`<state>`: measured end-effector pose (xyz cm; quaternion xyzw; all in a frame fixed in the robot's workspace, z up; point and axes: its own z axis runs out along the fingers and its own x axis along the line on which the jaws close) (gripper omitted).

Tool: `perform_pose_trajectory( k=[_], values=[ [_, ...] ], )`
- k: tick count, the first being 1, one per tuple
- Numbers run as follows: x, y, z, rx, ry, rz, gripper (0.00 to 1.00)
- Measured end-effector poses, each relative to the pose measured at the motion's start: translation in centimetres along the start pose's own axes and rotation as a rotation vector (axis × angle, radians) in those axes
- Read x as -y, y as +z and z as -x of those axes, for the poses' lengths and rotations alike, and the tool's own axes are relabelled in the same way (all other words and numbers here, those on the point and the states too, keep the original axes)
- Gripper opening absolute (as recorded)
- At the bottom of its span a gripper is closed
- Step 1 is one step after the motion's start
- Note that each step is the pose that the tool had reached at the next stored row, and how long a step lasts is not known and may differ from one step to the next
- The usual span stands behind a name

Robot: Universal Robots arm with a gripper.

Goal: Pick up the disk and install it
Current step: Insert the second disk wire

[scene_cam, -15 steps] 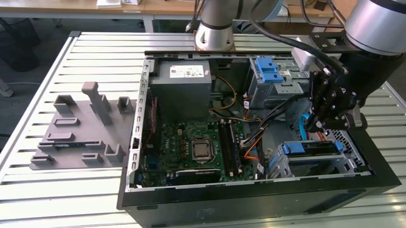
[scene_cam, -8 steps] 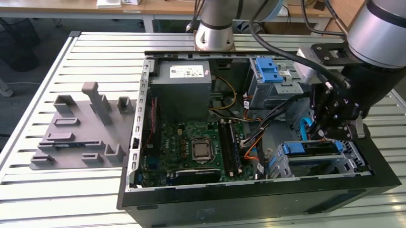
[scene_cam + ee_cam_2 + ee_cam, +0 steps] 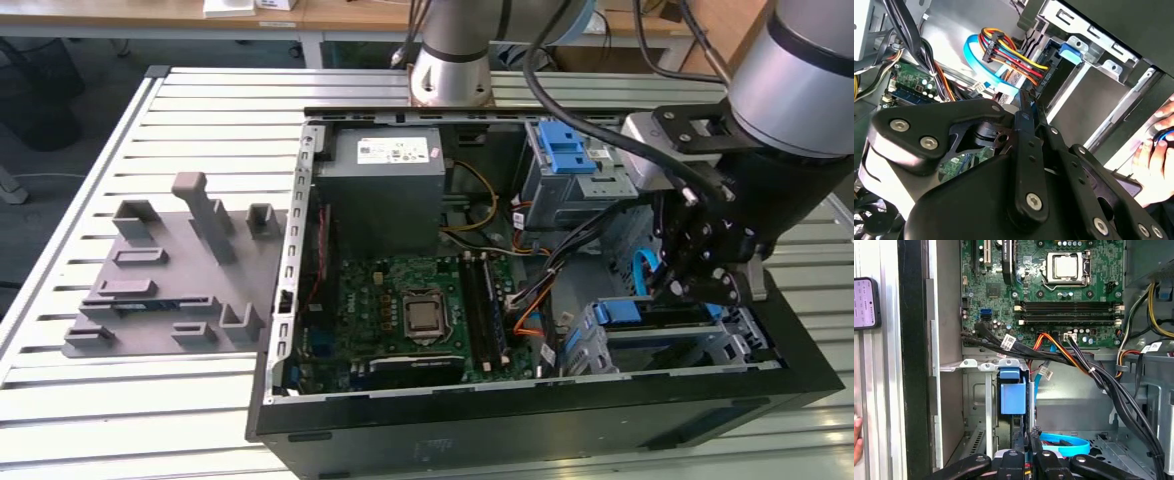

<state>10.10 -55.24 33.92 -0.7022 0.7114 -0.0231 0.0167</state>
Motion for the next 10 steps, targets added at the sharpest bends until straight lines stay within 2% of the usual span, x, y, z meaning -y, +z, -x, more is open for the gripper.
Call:
perform_pose_trajectory(
  k=[10],
  values=[
    [-0.03,0.44,-0.14,-0.0001,0.0,0.0,0.16]
  ],
)
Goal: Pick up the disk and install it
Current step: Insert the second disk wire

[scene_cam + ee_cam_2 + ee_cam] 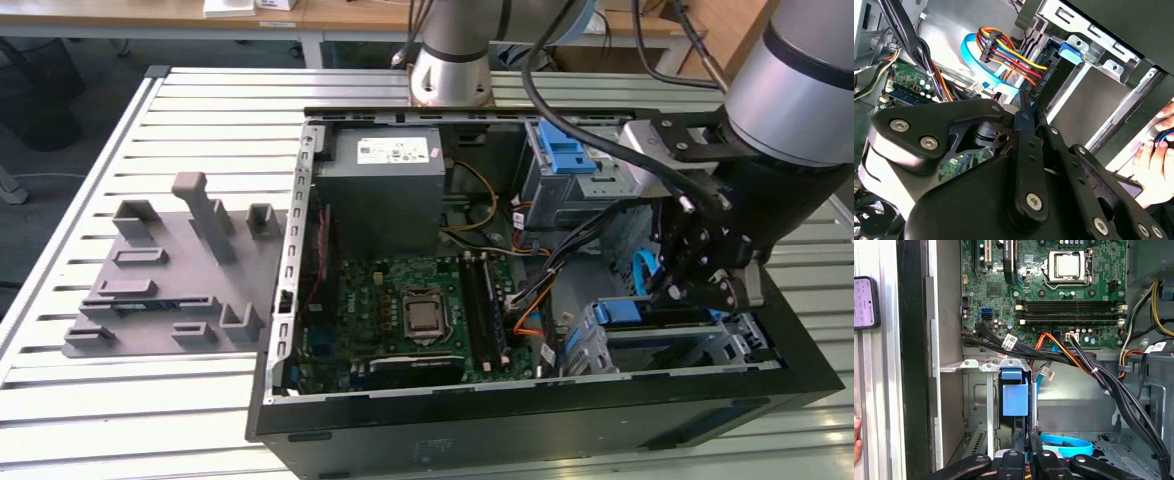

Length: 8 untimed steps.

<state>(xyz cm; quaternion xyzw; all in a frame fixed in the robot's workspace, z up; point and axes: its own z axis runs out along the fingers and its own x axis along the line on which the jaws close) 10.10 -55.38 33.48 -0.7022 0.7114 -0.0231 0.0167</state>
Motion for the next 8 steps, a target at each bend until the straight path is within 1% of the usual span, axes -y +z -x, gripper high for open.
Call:
perform_pose_trajectory(
  k=[8],
  values=[
    [-0.01,0.21,-0.02,0.0,0.0,0.0,0.16]
  ],
)
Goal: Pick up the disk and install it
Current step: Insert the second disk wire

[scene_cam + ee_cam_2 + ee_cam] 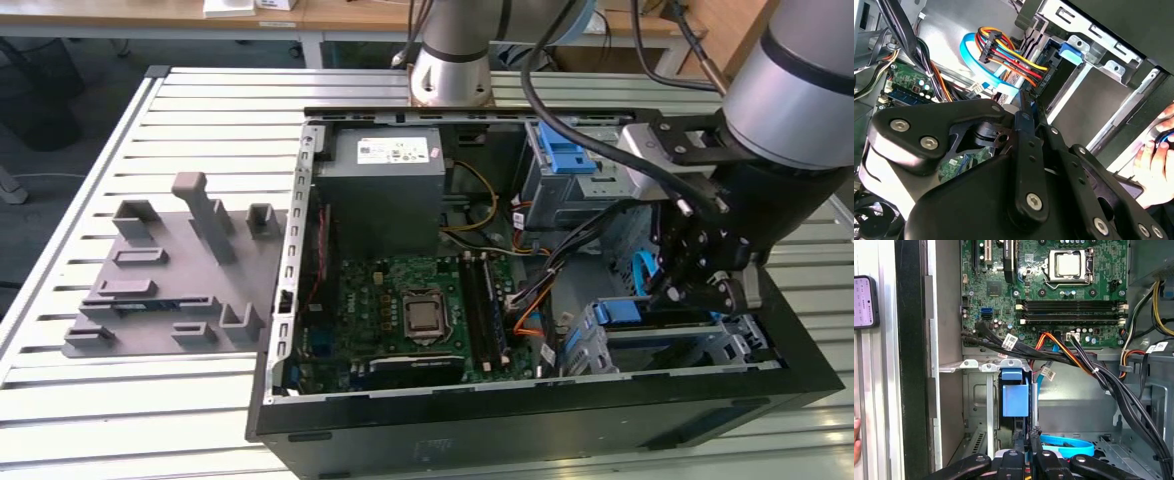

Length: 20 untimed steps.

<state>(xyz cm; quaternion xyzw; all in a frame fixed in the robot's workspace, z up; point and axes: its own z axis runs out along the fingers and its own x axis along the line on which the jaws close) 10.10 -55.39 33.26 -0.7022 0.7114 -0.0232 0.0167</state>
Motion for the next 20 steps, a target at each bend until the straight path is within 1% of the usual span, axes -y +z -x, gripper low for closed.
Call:
perform_pose_trajectory(
  k=[8,15,17,18,20],
  values=[
    [-0.02,0.24,0.0,0.0,0.0,0.0001,0.16],
    [-0.02,0.32,-0.02,0.0001,0.0,0.0001,0.16],
    [-0.02,0.33,-0.02,0.0,0.0,0.0001,0.17],
    [-0.02,0.34,-0.02,0.0,0.0,0.0001,0.24],
    [-0.02,0.34,-0.03,-0.0001,0.0,0.0001,0.24]
  ],
)
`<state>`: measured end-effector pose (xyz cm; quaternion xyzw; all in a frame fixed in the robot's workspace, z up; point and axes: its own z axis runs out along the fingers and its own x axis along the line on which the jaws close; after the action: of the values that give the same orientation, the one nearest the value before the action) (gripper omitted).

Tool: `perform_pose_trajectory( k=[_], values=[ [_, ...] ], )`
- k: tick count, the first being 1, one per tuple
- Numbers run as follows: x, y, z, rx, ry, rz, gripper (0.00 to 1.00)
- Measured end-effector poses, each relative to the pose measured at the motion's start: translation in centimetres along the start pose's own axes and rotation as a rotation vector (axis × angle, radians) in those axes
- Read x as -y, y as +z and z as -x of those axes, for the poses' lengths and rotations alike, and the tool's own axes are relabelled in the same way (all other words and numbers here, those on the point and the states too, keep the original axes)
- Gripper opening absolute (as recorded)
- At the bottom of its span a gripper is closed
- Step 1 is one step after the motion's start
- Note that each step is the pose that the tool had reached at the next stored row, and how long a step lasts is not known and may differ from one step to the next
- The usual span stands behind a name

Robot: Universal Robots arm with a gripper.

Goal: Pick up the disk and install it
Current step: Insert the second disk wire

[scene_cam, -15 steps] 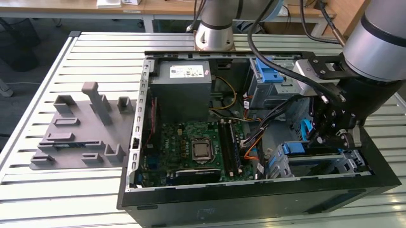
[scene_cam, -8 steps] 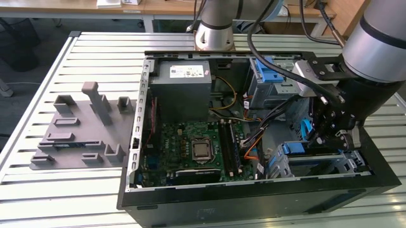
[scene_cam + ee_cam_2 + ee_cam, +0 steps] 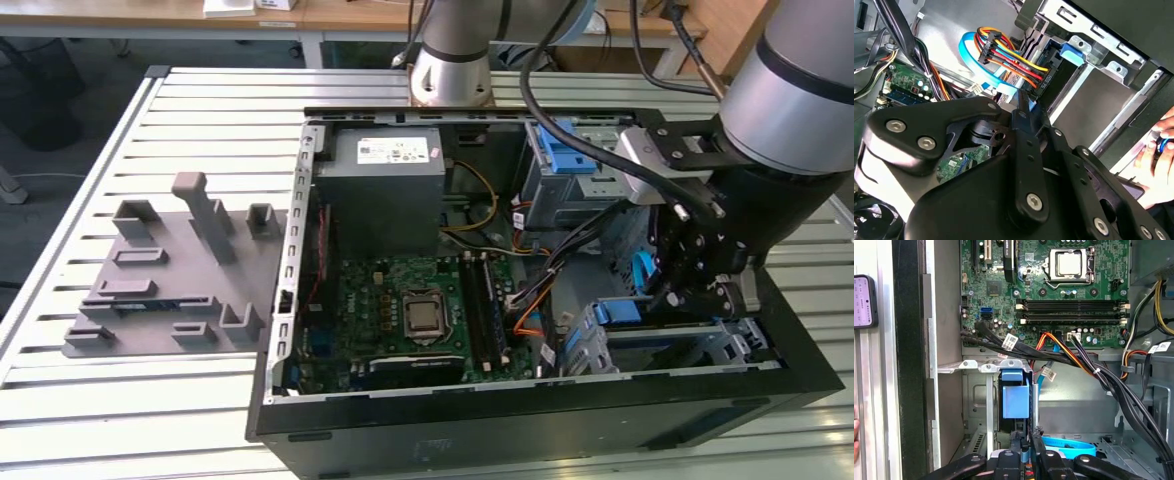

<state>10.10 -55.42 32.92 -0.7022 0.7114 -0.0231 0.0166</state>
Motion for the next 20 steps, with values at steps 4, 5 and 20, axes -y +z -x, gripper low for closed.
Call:
perform_pose_trajectory(
  k=[4,5,20],
  values=[
    [0.01,-0.13,0.0,0.0,0.0,0.0,0.25],
    [0.01,-0.18,0.0,0.0,0.0,0.0,0.31],
    [0.12,-2.09,-0.02,0.0001,0.0,0.0001,0.31]
  ],
)
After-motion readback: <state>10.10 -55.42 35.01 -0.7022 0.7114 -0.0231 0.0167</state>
